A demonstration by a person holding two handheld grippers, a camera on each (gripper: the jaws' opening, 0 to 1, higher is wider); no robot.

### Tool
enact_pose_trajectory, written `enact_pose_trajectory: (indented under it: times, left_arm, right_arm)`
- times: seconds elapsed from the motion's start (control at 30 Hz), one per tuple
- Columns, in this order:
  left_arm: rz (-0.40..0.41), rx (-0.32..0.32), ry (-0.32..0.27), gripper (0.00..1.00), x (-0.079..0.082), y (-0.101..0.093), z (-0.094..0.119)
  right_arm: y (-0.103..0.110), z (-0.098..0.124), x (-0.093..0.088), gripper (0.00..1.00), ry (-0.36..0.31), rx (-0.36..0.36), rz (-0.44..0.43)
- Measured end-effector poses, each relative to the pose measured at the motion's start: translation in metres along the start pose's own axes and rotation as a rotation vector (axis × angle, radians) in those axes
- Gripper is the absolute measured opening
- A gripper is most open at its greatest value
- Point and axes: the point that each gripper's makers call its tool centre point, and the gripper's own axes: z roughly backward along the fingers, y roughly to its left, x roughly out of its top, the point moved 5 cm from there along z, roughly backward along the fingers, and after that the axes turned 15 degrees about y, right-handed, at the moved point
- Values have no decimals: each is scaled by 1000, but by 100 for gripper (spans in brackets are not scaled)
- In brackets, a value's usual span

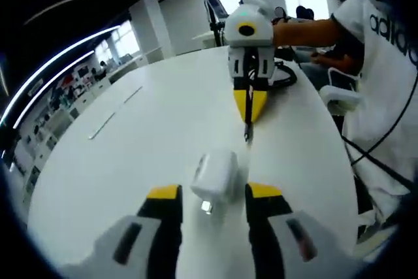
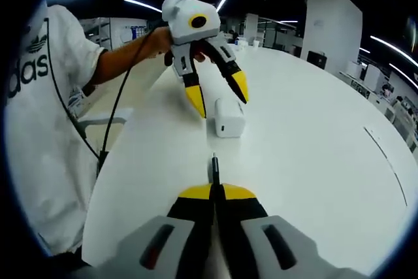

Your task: Plug the desk Type‑C cable into the charger adapter.

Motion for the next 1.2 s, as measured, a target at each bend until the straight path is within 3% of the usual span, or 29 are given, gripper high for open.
enact_pose_trajectory:
  times: [0.43,0.93,1.2]
  left_arm:
    - [-54,-73,44,34,4,1,-5]
    - [-95,-99,17,25,5,5,-9]
    - [-26,-141,7,24,3,8,-11]
  right_arm:
    - [-1,-3,6,2,22,-14,0]
    - [-2,-4,7,2,36,-26,-16]
    - [-2,-5,10,2,36,-28,-19]
